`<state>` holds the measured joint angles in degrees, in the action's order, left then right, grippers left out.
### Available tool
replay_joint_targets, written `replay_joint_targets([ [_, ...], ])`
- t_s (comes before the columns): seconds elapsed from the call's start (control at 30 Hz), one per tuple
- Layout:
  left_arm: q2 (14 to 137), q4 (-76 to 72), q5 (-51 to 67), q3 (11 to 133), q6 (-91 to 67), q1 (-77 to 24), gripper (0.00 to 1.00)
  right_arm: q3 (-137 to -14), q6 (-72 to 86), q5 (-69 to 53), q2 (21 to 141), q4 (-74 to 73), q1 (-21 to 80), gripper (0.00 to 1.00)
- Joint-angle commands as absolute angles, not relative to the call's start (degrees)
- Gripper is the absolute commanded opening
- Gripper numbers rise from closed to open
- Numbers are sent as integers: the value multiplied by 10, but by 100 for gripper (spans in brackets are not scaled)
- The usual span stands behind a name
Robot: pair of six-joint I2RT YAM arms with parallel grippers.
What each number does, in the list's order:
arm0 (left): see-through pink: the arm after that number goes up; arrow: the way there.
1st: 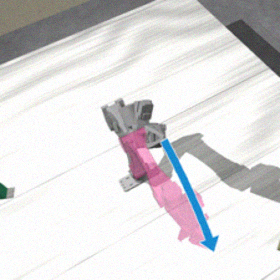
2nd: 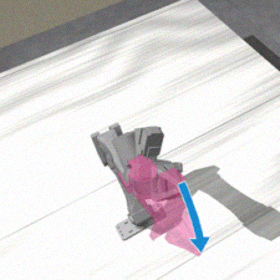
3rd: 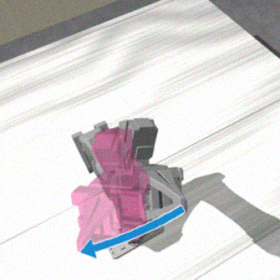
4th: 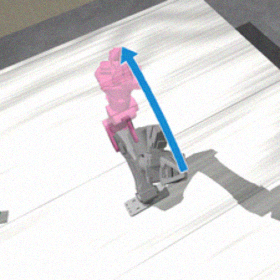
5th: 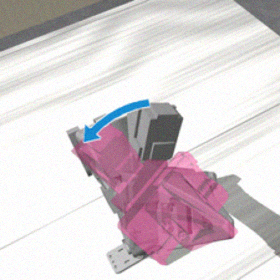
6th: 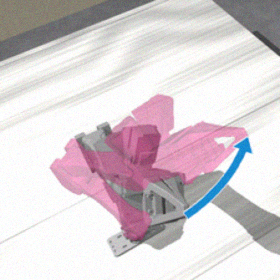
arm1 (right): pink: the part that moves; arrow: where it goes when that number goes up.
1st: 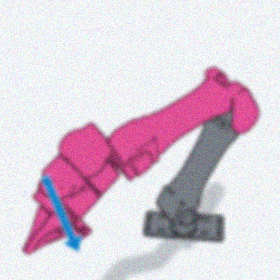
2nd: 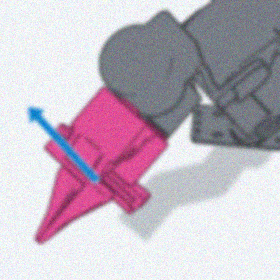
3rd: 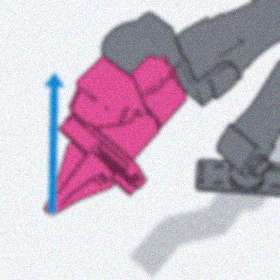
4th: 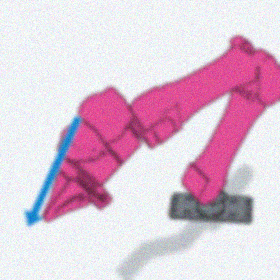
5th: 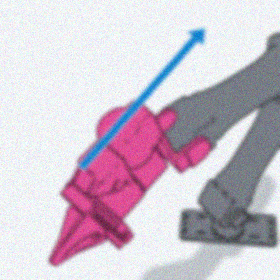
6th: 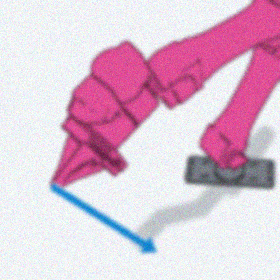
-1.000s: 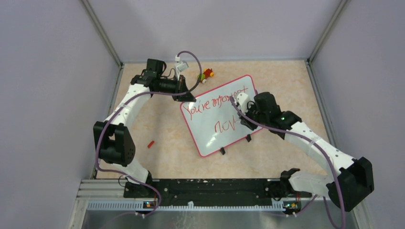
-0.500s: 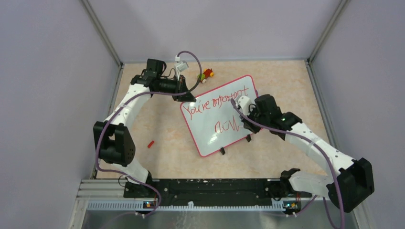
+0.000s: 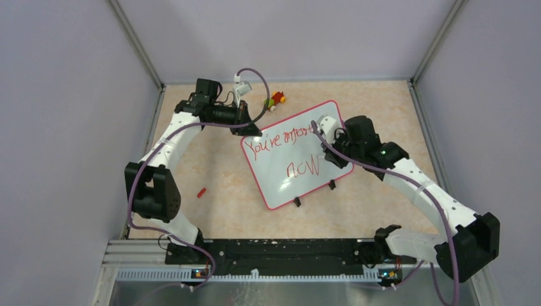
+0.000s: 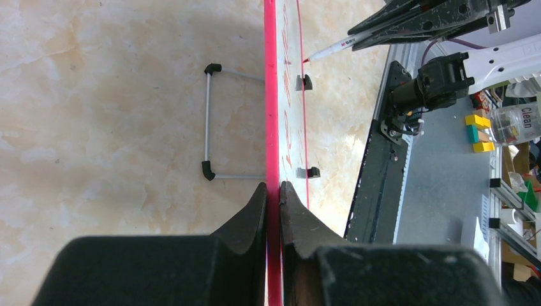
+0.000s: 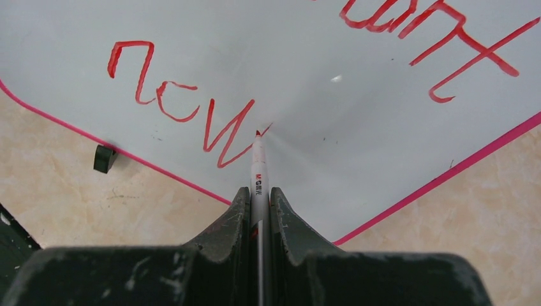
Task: Write a sentence on the whiteboard
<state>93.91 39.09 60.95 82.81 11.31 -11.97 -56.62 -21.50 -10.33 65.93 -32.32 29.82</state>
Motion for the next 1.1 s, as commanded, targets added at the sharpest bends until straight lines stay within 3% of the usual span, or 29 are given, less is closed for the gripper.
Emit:
replay_joint_targets([
  [0.0, 943, 397, 607, 827, 134, -133, 12, -557, -229, -135, 620, -360, 294, 0],
  [0.87, 927, 381, 596, 814, 122, -133, 15, -492, -221, -59, 647, -302, 294, 0],
  [0.93, 927, 381, 595, 815, 121, -133, 18, -503, -221, -71, 641, -316, 294, 0],
  [1.07, 920, 377, 586, 821, 113, -132, 34, -538, -219, -119, 619, -339, 294, 0],
])
